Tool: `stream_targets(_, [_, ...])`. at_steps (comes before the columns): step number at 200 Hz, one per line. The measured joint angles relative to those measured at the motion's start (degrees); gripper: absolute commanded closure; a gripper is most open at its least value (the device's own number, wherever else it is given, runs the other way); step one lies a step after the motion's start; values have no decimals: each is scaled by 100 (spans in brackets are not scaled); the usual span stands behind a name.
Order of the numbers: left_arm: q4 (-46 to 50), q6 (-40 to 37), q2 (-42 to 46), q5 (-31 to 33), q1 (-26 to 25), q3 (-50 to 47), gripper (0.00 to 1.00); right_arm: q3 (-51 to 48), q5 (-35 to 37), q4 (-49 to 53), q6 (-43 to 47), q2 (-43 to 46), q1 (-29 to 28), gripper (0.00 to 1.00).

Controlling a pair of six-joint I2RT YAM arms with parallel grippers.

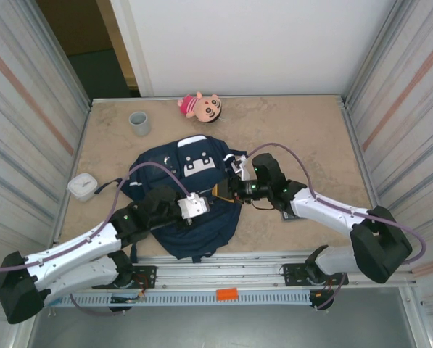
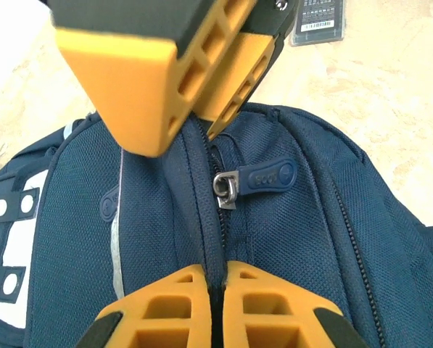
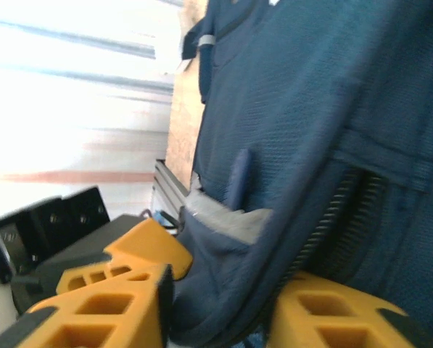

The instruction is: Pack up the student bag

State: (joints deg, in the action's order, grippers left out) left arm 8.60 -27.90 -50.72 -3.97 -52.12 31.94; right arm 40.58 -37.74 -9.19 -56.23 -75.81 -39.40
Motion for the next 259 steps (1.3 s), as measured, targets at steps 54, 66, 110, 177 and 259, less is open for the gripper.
stream_targets(54, [-151, -37, -142, 186, 37, -15, 100, -227, 295, -229, -682, 157, 20, 100])
stream_targets(66, [-280, -59, -234, 63, 103, -15, 100, -424, 492, -306, -793, 374, 0, 100])
stream_targets(110, [-800, -197, -715, -533, 155, 111, 100, -905, 1167, -15, -931, 1397, -48, 100])
stream_targets(177, [-1279, -232, -1893, -1128, 260, 638, 99, -1631, 2295, 264, -1196, 2658, -225, 100])
stream_targets(259, [-868, 503, -2009, -986, 568, 988, 57, -1484, 3191, 326, -1384, 2529, -614, 100])
